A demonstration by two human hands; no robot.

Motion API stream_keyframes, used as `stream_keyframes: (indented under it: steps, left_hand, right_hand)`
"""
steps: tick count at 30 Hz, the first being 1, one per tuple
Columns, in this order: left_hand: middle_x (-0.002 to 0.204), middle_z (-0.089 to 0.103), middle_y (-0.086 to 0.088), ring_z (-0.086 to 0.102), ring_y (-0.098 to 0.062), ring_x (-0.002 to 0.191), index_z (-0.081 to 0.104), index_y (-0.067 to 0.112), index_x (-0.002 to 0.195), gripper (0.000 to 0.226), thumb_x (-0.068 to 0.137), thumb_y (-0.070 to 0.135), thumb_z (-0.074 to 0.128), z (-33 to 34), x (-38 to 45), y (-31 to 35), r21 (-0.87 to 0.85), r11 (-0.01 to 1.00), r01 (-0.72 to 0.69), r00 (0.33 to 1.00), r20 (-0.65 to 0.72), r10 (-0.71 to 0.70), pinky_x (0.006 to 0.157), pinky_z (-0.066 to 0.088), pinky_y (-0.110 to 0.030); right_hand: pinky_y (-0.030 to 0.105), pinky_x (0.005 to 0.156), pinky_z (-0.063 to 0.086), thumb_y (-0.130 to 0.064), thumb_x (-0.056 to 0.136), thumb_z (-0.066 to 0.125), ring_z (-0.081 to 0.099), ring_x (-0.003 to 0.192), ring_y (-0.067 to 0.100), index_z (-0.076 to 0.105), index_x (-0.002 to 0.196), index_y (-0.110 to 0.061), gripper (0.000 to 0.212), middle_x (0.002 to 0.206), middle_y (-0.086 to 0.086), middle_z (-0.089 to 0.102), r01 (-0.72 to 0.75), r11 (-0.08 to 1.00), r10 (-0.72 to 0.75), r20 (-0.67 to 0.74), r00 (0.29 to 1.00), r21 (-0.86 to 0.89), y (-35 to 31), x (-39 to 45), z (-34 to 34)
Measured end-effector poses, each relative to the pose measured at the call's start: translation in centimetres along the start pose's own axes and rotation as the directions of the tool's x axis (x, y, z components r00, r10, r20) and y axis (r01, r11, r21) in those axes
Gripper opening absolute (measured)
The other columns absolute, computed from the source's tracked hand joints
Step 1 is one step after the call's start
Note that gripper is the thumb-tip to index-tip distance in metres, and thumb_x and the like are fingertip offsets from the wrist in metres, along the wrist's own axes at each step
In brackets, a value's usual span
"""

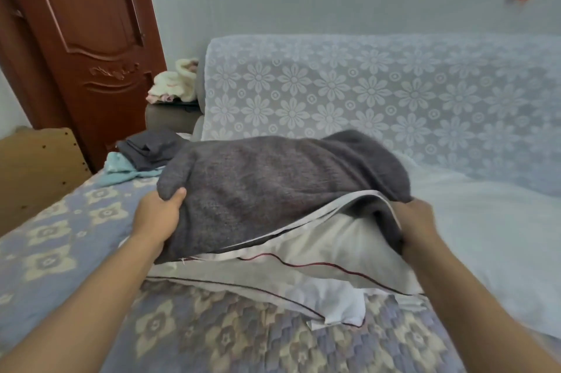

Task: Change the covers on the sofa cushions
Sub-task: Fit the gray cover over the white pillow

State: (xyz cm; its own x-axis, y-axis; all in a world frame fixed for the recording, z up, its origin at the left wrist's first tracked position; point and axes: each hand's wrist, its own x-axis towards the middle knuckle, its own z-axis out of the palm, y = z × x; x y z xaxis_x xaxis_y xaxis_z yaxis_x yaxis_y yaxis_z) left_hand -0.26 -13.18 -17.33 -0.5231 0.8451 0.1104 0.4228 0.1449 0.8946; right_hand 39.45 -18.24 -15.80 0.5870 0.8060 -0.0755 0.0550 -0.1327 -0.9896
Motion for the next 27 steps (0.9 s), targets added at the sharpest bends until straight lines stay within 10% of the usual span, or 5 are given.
stream_keyframes:
  steps: [10,15,20,23,27]
  left_hand:
    - [0.112,0.073,-0.006,0.067,-0.03,0.105,0.069,0.018,0.117,0.031,0.097,0.04,0.063,5.9,-13.3,-1.6,0.034,0.975,-0.221,0.955,0.212,0.209,0.089,0.052,-0.042]
    - [0.138,0.063,-0.009,0.059,-0.032,0.126,0.06,0.02,0.136,0.064,0.087,0.062,0.062,8.7,-15.9,-9.5,0.389,0.901,-0.19,0.819,0.569,-0.073,0.097,0.049,-0.037]
    - [0.142,0.036,-0.028,0.037,-0.047,0.129,0.03,0.017,0.153,0.1,0.071,0.03,0.087,8.2,-18.9,-9.0,0.292,0.947,-0.131,0.991,-0.002,0.137,0.109,0.035,-0.056]
    - [0.137,0.039,-0.026,0.04,-0.048,0.124,0.051,0.011,0.14,0.065,0.081,0.016,0.075,7.9,-22.2,-6.3,0.333,0.801,-0.498,0.812,-0.145,0.565,0.106,0.034,-0.057]
    - [0.125,0.051,-0.016,0.053,-0.041,0.113,0.068,0.017,0.125,0.048,0.086,0.043,0.063,9.2,-26.0,-8.4,0.295,0.456,-0.84,0.533,0.287,0.796,0.095,0.042,-0.052]
  right_hand:
    - [0.035,0.063,0.046,-0.024,0.083,0.08,0.059,0.073,0.021,0.068,0.103,-0.004,0.031,0.086,0.013,0.068,-0.072,0.943,0.04,-0.105,0.994,-0.325,5.3,-3.6,-17.4]
    - [0.041,0.095,0.041,-0.033,0.077,0.075,0.048,0.121,0.04,0.045,0.136,0.0,0.074,0.122,0.025,0.053,-0.202,0.66,0.128,-0.157,0.979,-0.724,14.2,-2.8,-18.1]
    - [0.057,0.119,0.015,-0.001,0.077,0.037,0.016,0.144,0.051,0.024,0.157,-0.009,0.082,0.159,0.029,0.012,0.346,0.362,-0.567,0.09,0.819,-0.866,17.4,-6.1,-15.8]
    - [0.061,0.116,0.026,0.005,0.072,0.047,0.019,0.147,0.048,0.036,0.154,-0.012,0.085,0.16,0.024,0.02,0.643,0.081,-0.622,0.466,0.63,-0.762,18.1,-7.6,-14.2]
    - [0.058,0.119,0.022,-0.012,0.064,0.075,0.009,0.152,0.04,0.026,0.158,-0.018,0.107,0.165,0.016,0.011,0.718,-0.011,-0.472,0.637,0.61,-0.696,18.2,-7.1,-13.9]
